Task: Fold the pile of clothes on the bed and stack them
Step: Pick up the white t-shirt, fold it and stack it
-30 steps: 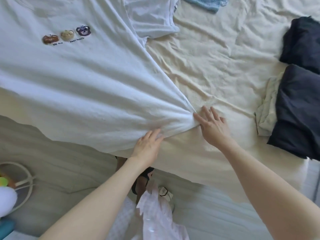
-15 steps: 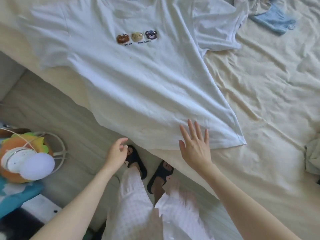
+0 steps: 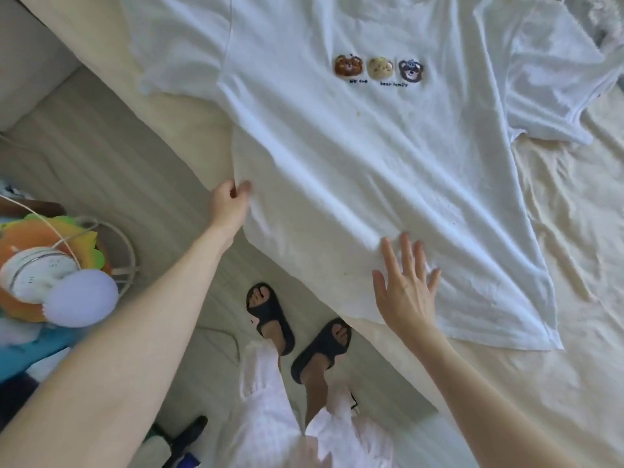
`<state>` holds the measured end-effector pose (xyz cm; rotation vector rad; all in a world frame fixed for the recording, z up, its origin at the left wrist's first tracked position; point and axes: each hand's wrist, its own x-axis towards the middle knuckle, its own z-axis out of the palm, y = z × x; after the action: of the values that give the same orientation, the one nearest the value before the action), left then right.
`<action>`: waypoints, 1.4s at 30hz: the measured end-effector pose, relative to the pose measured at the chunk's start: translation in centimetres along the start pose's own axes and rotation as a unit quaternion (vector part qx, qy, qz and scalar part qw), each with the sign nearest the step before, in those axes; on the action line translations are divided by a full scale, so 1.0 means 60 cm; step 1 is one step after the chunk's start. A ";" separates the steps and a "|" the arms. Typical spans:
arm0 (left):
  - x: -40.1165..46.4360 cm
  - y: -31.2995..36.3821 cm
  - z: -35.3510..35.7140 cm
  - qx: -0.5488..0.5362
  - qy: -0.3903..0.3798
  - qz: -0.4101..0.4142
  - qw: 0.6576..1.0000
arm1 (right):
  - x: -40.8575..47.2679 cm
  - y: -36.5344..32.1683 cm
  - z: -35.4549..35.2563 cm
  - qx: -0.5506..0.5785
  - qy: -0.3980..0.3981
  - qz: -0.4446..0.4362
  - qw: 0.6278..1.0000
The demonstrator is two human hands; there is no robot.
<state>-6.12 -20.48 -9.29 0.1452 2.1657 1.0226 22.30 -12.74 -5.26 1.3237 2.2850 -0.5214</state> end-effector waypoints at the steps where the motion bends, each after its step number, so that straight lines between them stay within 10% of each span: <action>1: -0.016 -0.010 -0.007 0.003 0.017 0.031 0.999 | 0.001 -0.006 -0.004 0.001 -0.005 0.009 1.000; 9: -0.092 -0.082 -0.055 -0.050 0.024 0.042 0.998 | 0.003 -0.045 -0.030 -0.009 -0.043 0.061 0.997; 17: -0.141 -0.118 -0.056 -0.061 -0.226 -0.051 0.971 | -0.029 -0.103 -0.008 0.053 -0.066 0.013 0.996; 27: -0.225 -0.181 -0.085 -0.013 -0.126 -0.079 0.989 | -0.110 -0.083 0.041 0.298 -0.070 0.249 0.919; 34: -0.261 -0.173 -0.081 -0.061 -0.044 -0.061 0.995 | -0.097 0.067 -0.001 0.527 0.047 0.500 0.685; 42: -0.314 -0.163 -0.103 -0.183 -0.036 -0.124 0.975 | -0.098 0.260 -0.067 0.707 0.120 0.487 0.499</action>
<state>5.49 -38.24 -2.97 -0.2517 1.8376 1.2261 37.86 -7.47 -0.25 3.0583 0.2713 -1.9097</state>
